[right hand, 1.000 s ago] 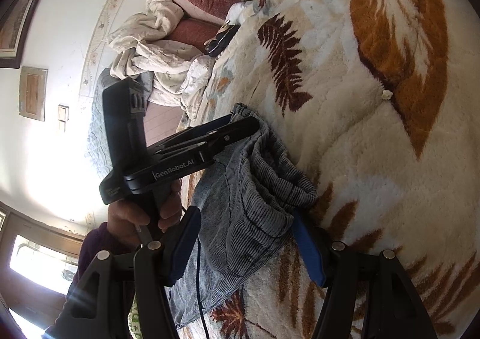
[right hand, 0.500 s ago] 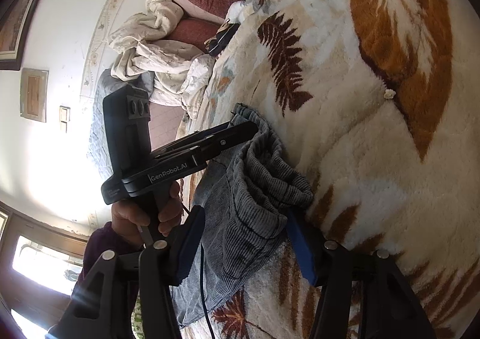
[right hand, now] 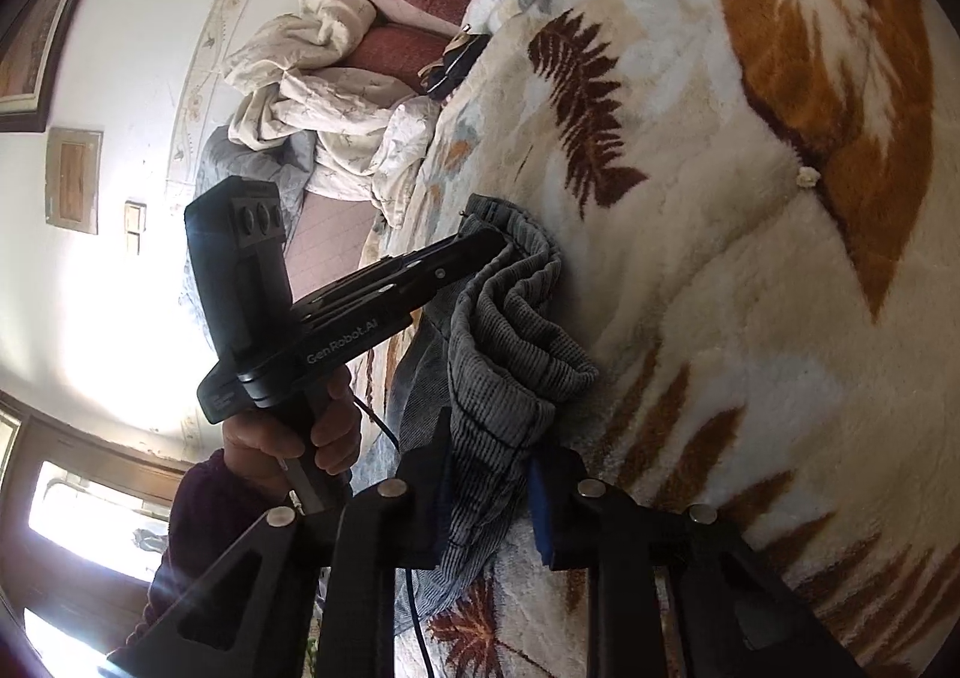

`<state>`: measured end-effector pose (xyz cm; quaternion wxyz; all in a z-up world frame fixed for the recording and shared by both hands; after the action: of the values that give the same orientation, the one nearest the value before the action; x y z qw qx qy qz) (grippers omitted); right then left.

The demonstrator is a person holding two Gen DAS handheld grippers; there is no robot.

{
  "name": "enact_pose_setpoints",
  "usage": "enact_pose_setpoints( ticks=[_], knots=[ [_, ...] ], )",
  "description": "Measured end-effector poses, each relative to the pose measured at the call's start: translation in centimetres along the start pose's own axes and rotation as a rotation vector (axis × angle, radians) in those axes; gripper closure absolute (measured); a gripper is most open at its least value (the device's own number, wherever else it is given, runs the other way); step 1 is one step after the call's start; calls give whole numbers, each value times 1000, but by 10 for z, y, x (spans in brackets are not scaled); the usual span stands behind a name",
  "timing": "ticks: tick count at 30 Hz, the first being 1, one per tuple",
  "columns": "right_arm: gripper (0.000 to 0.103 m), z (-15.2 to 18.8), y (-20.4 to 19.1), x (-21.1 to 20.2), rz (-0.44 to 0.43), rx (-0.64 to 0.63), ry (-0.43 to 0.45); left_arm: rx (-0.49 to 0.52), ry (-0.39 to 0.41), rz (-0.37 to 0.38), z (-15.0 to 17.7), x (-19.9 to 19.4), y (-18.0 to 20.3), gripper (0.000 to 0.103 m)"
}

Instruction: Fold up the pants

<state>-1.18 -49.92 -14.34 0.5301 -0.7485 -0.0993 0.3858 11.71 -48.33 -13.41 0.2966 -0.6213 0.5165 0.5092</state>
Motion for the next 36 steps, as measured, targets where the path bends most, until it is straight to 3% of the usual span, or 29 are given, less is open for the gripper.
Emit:
enact_pose_setpoints(
  ticks=[8, 20, 27, 36],
  knots=[
    [85, -2, -15, -2, 22, -79, 37, -31, 61, -1, -6, -14, 4, 87],
    [85, 14, -66, -11, 116, -322, 135, -106, 249, 50, 13, -90, -2, 88],
    [85, 50, -111, 4, 194, -541, 161, -152, 344, 64, 57, -132, -14, 88],
    [85, 112, -145, 57, 187, -658, 20, -285, 382, 73, 142, -144, -53, 88]
  ],
)
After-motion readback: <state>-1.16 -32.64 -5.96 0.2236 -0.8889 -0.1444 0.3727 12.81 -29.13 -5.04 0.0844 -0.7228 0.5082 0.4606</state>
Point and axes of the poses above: each gripper's, at about its wrist camera, not at the fingertips, and x roughly the way its jaws point, y to its right, z to its underside, the point moved 9 cm from there along x, roughly the way its jaws point, and after that the axes turned 8 degrees about -y, right-handed, at the moved point
